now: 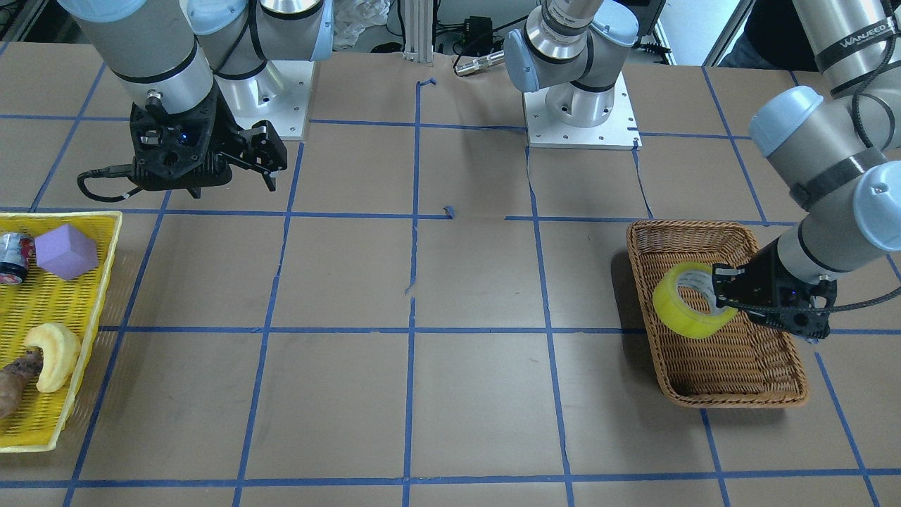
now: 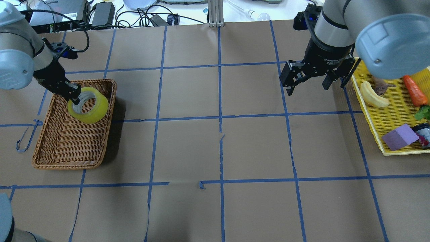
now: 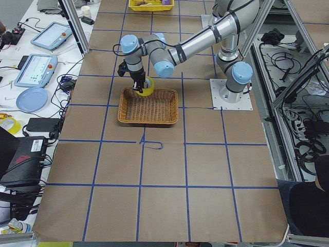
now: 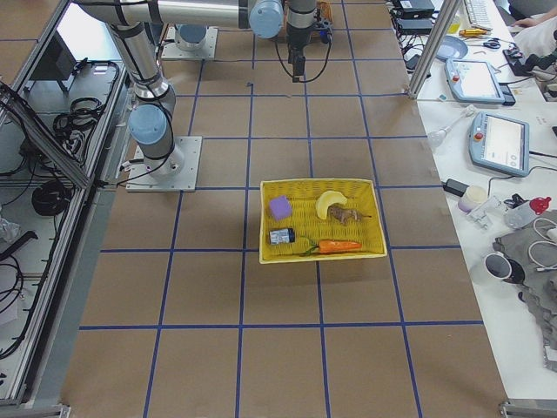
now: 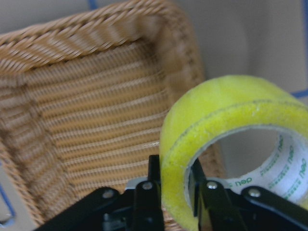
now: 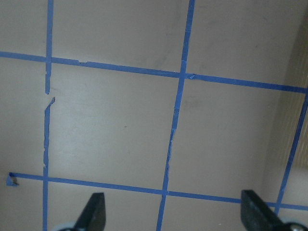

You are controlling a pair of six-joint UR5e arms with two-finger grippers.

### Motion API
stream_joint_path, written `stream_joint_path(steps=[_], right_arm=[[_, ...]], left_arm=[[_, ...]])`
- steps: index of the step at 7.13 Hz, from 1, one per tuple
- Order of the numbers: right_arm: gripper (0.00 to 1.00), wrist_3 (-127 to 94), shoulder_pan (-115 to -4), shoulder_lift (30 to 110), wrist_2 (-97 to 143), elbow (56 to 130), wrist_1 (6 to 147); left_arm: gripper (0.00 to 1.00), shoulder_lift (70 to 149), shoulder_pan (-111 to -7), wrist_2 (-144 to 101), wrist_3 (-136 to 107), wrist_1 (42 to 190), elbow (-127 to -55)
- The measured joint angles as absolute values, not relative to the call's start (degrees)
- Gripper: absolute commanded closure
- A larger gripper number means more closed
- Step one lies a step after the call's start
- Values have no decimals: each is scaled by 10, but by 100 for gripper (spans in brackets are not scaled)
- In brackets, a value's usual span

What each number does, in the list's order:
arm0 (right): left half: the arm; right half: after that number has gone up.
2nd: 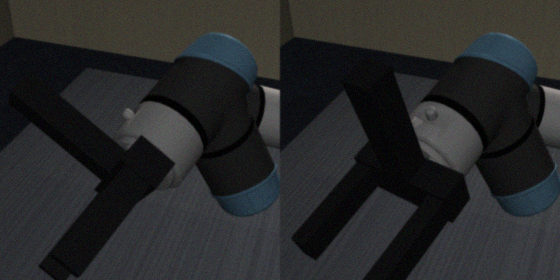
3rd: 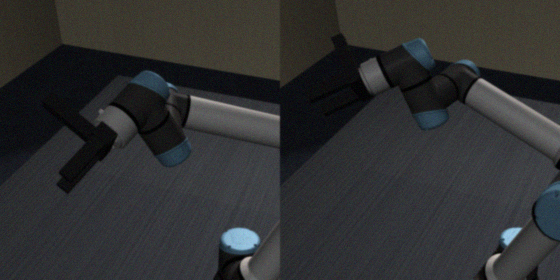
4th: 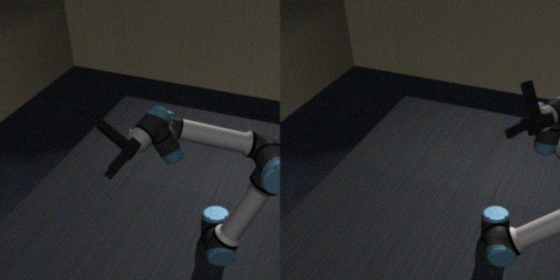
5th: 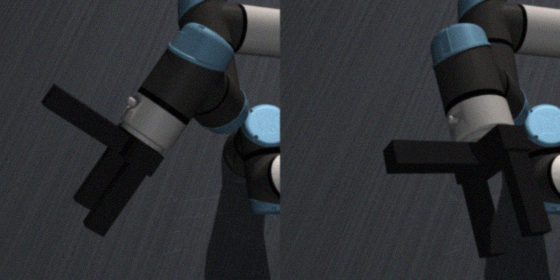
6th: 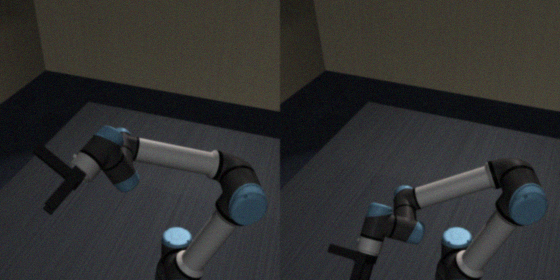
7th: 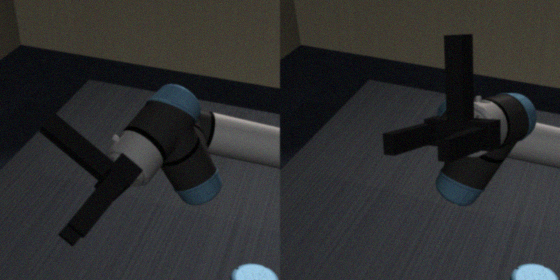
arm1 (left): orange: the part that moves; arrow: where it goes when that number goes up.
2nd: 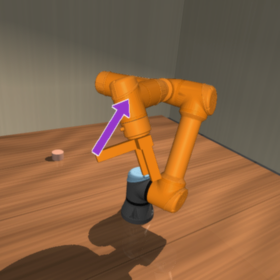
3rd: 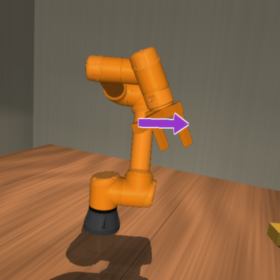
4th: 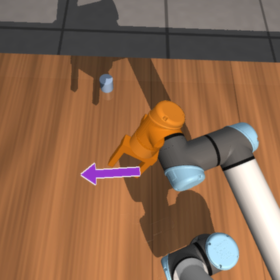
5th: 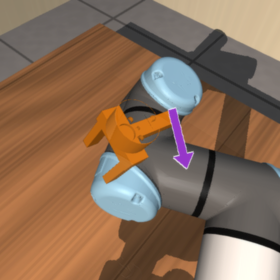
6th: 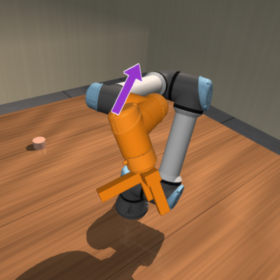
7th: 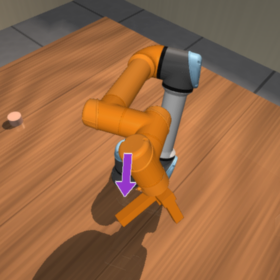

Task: Transfer tape with both arms
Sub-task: 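Lower the tape roll into the wicker basket with the left gripper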

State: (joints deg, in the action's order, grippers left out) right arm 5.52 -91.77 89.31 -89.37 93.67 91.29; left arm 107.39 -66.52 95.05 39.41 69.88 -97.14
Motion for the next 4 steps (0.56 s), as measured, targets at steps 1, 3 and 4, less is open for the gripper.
stream_joint_path(steps=[1, 3, 4], right_arm=[[0, 52, -917, 893, -892, 937, 914], [0, 51, -918, 892, -890, 939, 918], [0, 54, -918, 890, -892, 941, 917]], left_arm=[[100, 1082, -643, 953, 415, 664, -991], [1, 1101, -627, 955, 430, 625, -1019], [0, 1107, -625, 955, 429, 620, -1025]])
